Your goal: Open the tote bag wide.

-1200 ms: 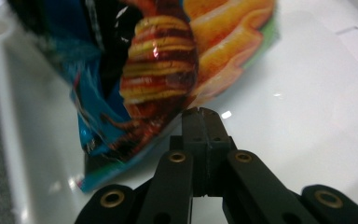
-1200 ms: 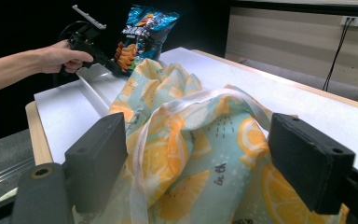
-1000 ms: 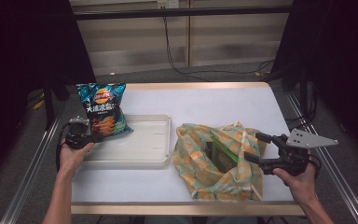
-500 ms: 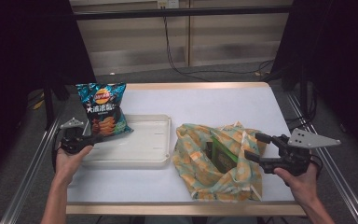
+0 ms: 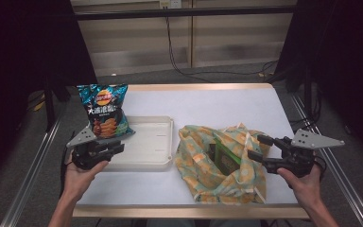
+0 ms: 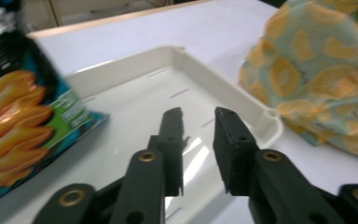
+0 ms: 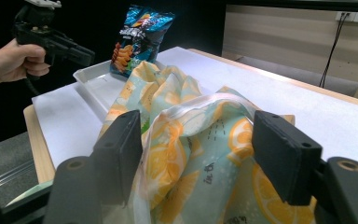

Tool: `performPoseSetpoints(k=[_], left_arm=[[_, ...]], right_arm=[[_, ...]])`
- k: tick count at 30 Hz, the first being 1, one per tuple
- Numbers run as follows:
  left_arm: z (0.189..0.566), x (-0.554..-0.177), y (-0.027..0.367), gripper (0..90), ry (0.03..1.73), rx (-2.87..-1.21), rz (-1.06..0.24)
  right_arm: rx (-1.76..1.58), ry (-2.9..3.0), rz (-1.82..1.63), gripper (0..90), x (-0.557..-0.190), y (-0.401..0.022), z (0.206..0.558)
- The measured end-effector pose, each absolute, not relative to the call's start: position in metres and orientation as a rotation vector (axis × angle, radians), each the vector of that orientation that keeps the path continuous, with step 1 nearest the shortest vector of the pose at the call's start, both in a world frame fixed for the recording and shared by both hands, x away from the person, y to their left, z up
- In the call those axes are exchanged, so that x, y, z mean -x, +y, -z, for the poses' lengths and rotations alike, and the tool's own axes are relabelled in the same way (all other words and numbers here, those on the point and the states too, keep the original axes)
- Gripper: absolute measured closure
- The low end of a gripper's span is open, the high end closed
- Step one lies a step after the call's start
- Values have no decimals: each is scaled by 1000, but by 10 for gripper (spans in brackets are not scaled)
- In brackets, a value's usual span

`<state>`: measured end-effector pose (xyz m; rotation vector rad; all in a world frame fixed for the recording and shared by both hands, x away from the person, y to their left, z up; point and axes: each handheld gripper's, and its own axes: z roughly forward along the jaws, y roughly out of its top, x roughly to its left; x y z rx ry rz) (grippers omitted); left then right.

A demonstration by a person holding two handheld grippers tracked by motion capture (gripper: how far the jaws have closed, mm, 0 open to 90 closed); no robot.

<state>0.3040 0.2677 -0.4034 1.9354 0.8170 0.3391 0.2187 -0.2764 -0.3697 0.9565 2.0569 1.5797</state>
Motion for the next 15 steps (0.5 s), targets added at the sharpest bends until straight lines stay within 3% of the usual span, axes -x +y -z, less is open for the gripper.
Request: performPoseSetpoints(k=[3,8,15], left_arm=[[403,-293,250,625,783,-1939,-344],[403,-279,228,538,713,-1945,-330],[398,-258,196,482,621,-1933,-291]], right_arm=[[-953,2060,-1580,364,-219,-275,370],[-949,2063,-1570,357,-219,-274,370],[-943,2063,-1569,361,-218,-273,369]])
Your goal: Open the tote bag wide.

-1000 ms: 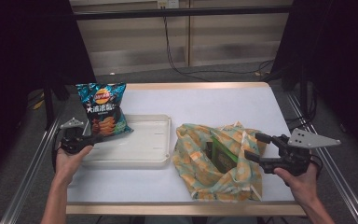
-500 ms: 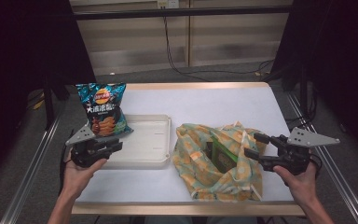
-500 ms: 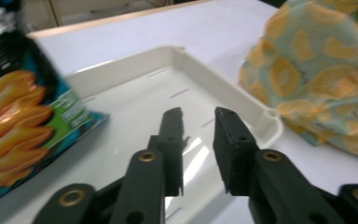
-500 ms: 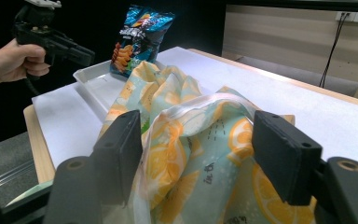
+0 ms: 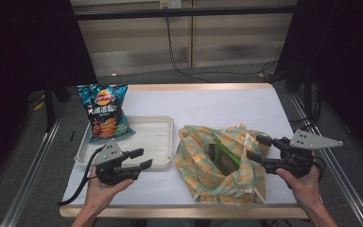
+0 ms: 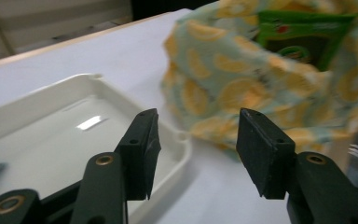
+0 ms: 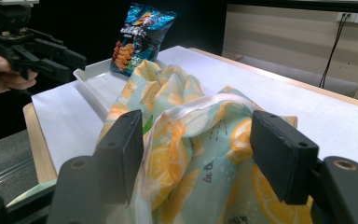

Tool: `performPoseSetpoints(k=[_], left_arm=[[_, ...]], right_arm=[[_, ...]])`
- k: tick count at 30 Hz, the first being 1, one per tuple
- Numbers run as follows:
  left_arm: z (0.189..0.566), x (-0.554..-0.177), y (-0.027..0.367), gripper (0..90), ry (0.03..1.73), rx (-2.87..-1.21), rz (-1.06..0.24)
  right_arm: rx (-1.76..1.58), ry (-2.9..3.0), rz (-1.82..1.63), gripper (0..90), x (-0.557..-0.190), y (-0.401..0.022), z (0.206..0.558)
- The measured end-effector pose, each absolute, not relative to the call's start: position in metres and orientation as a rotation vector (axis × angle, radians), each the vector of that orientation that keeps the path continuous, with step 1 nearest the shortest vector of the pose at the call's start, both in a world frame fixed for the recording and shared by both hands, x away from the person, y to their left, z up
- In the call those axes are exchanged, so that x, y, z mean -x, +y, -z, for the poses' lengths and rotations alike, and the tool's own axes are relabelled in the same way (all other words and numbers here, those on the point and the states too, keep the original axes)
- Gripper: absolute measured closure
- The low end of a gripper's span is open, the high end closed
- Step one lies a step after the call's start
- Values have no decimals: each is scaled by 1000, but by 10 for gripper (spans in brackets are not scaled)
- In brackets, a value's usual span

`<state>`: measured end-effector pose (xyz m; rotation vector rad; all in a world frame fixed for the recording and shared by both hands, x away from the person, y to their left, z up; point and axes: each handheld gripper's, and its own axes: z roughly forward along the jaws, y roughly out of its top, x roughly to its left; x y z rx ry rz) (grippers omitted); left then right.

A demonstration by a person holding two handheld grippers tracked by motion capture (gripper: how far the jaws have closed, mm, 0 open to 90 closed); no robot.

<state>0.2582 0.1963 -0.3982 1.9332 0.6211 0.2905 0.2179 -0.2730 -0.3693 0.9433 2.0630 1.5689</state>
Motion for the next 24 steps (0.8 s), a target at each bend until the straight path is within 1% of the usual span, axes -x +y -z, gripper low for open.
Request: performPoseSetpoints(k=[2,5,6,7,9,12,15,19,21,24], left_arm=[[397,-253,187,482,595,-1951,-317],[396,-249,176,482,567,-1953,-289],[396,-247,172,482,557,-1949,-279],[396,-245,168,482,544,-1953,-273],[394,-242,162,481,524,-1939,-249],[392,-243,150,482,511,-1927,-236],[391,-246,132,492,471,-1906,-186],[395,-251,106,508,434,-1917,-150],[397,-255,96,515,413,-1935,-134],[398,-264,86,534,410,-1911,-101]], right_arm=[[-926,2056,-1574,377,-217,-273,368],[-919,2051,-1572,429,-216,-272,364],[-908,2054,-1591,470,-215,-272,363],[-896,2059,-1597,491,-214,-272,362],[-877,2067,-1601,510,-213,-270,361],[-849,2093,-1606,571,-212,-264,360],[-835,2125,-1598,608,-213,-258,360],[-815,2157,-1594,623,-212,-251,360],[-816,2170,-1589,627,-211,-250,362],[-815,2196,-1574,627,-212,-249,366]])
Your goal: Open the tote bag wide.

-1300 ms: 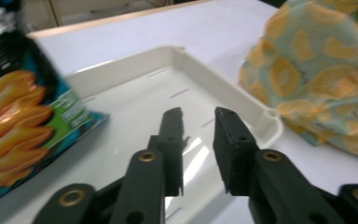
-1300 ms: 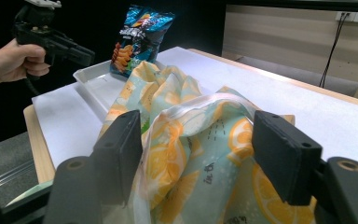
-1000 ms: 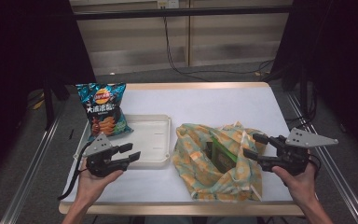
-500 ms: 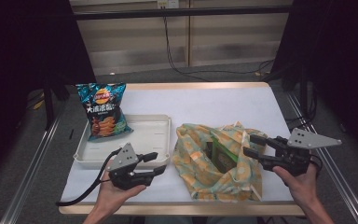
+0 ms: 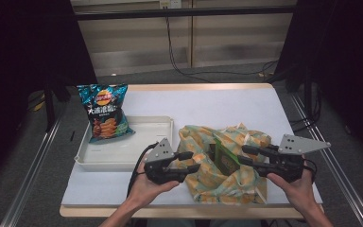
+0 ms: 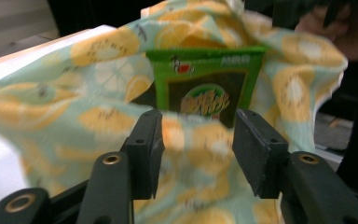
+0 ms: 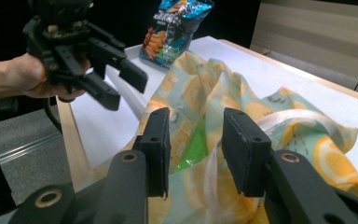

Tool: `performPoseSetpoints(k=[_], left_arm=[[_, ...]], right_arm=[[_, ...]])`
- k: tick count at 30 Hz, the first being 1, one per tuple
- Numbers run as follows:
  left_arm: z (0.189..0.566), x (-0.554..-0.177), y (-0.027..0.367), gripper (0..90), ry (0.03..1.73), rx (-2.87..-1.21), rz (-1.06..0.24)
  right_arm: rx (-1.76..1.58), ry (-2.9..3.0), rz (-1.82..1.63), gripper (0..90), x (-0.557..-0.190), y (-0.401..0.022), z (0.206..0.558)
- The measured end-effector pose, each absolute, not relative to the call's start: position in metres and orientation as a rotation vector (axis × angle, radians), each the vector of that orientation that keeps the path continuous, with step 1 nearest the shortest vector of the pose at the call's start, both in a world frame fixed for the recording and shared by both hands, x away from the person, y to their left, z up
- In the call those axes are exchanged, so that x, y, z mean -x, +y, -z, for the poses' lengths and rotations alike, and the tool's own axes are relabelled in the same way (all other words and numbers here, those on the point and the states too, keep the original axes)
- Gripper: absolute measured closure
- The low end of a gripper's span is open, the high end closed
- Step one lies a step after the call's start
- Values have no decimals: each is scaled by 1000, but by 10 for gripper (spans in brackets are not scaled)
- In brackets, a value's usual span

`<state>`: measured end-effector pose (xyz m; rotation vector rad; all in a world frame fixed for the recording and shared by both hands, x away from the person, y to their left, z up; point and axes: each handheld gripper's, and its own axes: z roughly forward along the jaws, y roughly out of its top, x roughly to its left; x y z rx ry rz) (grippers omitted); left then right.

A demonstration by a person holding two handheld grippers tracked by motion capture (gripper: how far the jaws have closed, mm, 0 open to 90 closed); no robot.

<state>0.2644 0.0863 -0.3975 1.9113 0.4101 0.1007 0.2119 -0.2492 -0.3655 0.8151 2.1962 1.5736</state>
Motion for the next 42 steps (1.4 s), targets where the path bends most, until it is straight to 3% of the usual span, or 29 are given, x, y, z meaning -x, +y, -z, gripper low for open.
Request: performPoseSetpoints(k=[10,13,21,24,35,42], left_arm=[[405,-293,59,533,392,-1929,-71],[406,-296,56,500,392,-1938,-79],[406,-312,41,455,374,-1968,-97],[406,-319,35,374,375,-1954,-67],[417,-328,5,275,291,-1982,-1],[418,-321,-6,258,203,-2020,-16]], right_arm=[[-829,2203,-1554,618,-213,-251,368],[-851,2188,-1563,559,-214,-254,369],[-875,2161,-1563,556,-216,-260,368],[-889,2153,-1558,506,-216,-262,369],[-903,2145,-1562,503,-217,-263,371],[-916,2135,-1560,500,-217,-265,372]])
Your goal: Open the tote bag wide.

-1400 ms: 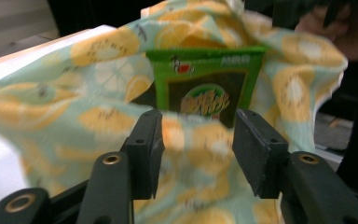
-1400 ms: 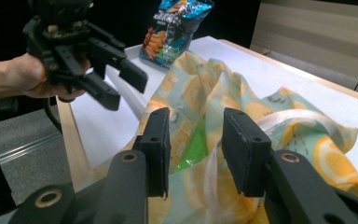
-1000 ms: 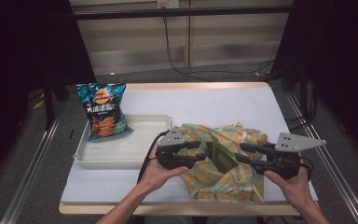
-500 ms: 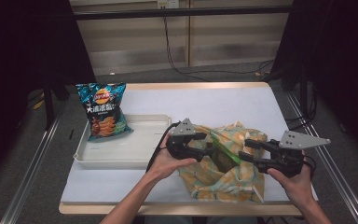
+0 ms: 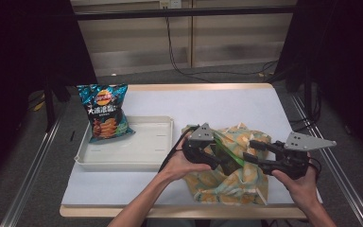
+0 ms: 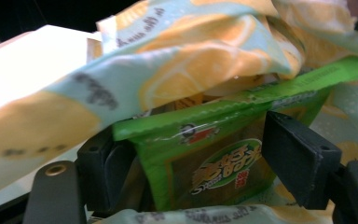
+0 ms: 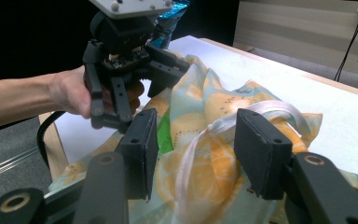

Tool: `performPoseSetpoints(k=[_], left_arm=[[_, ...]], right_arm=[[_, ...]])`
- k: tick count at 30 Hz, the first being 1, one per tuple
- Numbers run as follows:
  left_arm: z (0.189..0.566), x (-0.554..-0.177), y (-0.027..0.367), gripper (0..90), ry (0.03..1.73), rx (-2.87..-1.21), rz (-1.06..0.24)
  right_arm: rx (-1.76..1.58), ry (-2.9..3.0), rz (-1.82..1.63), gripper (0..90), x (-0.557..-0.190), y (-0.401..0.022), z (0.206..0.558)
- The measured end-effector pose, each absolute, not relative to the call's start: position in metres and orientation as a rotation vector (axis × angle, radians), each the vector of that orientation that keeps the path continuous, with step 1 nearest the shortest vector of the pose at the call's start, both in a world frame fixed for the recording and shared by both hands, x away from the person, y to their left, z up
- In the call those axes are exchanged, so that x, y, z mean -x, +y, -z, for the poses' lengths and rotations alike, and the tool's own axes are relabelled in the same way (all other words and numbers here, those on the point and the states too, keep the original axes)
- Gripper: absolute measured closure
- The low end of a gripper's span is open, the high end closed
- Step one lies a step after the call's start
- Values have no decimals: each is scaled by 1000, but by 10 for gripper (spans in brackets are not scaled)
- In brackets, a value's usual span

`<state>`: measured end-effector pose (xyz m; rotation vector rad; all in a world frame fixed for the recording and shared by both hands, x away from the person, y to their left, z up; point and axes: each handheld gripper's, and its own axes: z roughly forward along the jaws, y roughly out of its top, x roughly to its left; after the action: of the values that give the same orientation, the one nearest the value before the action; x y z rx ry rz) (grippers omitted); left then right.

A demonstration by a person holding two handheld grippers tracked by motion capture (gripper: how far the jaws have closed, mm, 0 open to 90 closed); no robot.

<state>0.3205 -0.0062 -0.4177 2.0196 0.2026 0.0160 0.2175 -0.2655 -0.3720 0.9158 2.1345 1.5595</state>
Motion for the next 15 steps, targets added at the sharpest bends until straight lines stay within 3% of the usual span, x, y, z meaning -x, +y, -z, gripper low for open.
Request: performPoseSetpoints(k=[15], left_arm=[[410,-307,2,507,-12,-2062,42]], right_arm=[[-939,2110,-1556,495,-220,-269,372]])
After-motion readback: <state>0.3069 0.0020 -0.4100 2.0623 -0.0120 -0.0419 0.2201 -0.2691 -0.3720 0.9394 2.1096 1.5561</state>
